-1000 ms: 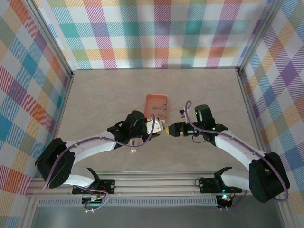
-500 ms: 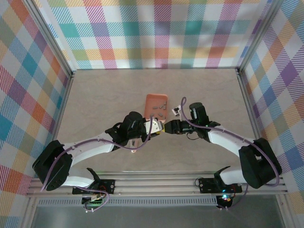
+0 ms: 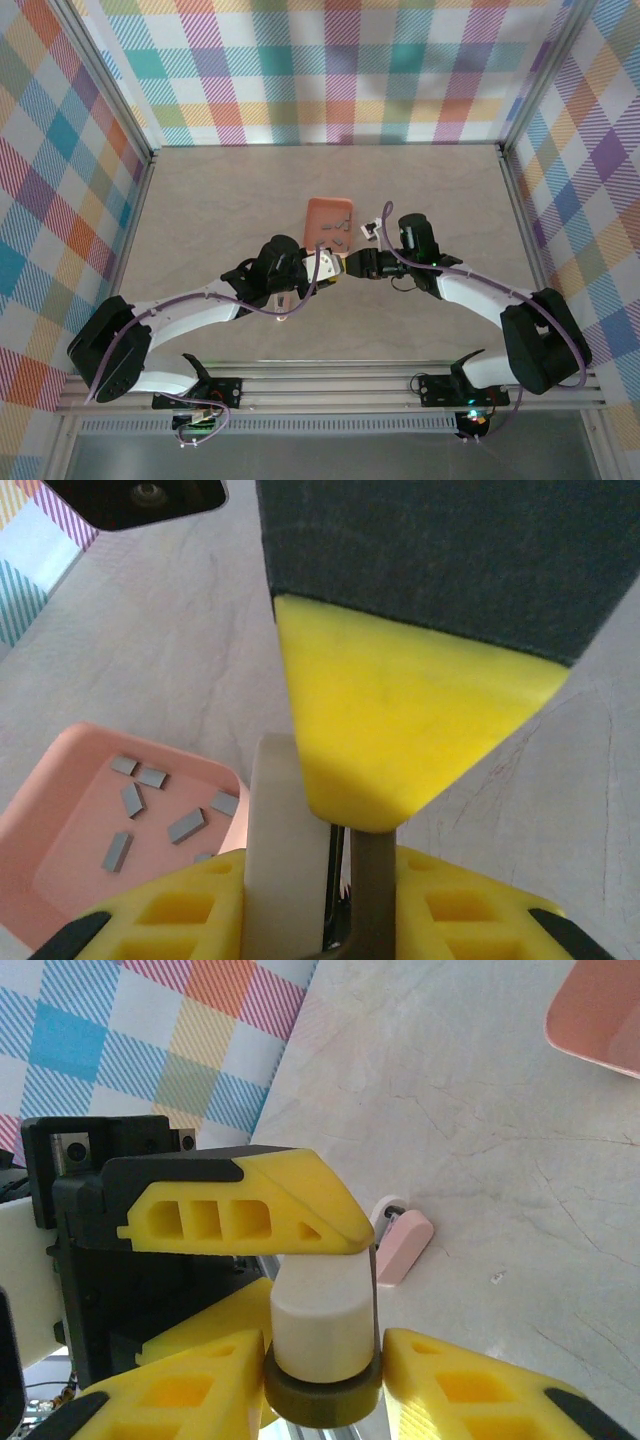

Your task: Load the staples into the stapler

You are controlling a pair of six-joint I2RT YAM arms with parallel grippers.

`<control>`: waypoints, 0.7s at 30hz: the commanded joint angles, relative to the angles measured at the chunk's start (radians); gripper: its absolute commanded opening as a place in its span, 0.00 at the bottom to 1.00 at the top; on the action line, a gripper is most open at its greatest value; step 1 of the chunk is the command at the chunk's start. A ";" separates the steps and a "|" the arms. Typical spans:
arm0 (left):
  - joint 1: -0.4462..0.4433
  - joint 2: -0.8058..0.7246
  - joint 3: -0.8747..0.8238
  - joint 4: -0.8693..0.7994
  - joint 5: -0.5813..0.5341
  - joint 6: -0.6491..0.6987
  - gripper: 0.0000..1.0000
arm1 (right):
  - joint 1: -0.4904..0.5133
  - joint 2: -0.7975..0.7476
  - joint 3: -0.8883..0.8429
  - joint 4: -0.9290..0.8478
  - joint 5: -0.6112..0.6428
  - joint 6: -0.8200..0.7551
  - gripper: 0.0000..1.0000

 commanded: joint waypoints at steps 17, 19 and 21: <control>-0.006 -0.026 -0.010 0.056 0.004 0.000 0.30 | 0.007 0.022 0.023 0.056 -0.030 0.010 0.26; -0.006 -0.027 -0.006 0.049 0.005 0.002 0.31 | 0.007 0.017 0.021 0.055 -0.026 0.000 0.22; -0.006 -0.026 0.000 0.035 0.010 0.003 0.37 | 0.007 0.010 0.021 0.033 -0.018 -0.031 0.21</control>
